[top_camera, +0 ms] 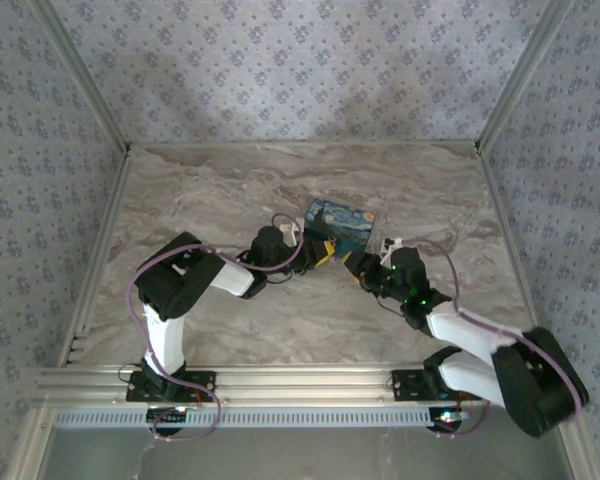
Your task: Unlock a padlock with a key
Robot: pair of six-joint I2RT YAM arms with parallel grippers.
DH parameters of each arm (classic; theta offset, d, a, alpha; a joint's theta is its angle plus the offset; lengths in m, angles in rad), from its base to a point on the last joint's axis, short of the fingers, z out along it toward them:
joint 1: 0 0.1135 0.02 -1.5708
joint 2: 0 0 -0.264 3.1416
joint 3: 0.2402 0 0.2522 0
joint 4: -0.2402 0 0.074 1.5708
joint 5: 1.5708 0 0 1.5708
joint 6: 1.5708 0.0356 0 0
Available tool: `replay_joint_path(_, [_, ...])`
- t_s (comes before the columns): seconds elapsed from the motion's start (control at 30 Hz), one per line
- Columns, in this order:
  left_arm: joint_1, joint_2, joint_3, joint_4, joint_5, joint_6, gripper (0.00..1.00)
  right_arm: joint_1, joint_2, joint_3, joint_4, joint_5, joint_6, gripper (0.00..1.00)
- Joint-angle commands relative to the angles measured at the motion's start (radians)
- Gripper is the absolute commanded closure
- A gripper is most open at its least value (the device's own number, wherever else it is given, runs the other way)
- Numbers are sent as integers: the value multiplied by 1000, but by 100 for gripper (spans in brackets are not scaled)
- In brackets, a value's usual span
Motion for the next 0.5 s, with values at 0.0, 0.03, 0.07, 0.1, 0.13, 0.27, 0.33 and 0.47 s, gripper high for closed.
replay_joint_path(0.0, [1,6,25,42,26,13,96,-7,-100,95,-443,51,-244,62])
replay_joint_path(0.03, [1,7,26,41,25,12,96,-5,-115,124,-498,63,-290,62])
replay_joint_path(0.07, [1,7,27,40,26,13,96,2,-123,161,-555,78,-337,62])
replay_joint_path(0.1, [1,7,27,40,28,12,96,9,-125,187,-594,91,-374,62])
replay_joint_path(0.13, [1,7,28,38,29,12,96,20,-126,217,-629,108,-410,62])
replay_joint_path(0.27, [1,8,30,44,33,2,95,64,-105,315,-705,168,-503,61])
replay_joint_path(0.33, [1,7,30,46,34,0,95,89,-73,362,-739,199,-552,61])
replay_joint_path(0.47, [1,3,35,46,41,-6,95,160,15,438,-776,284,-634,61])
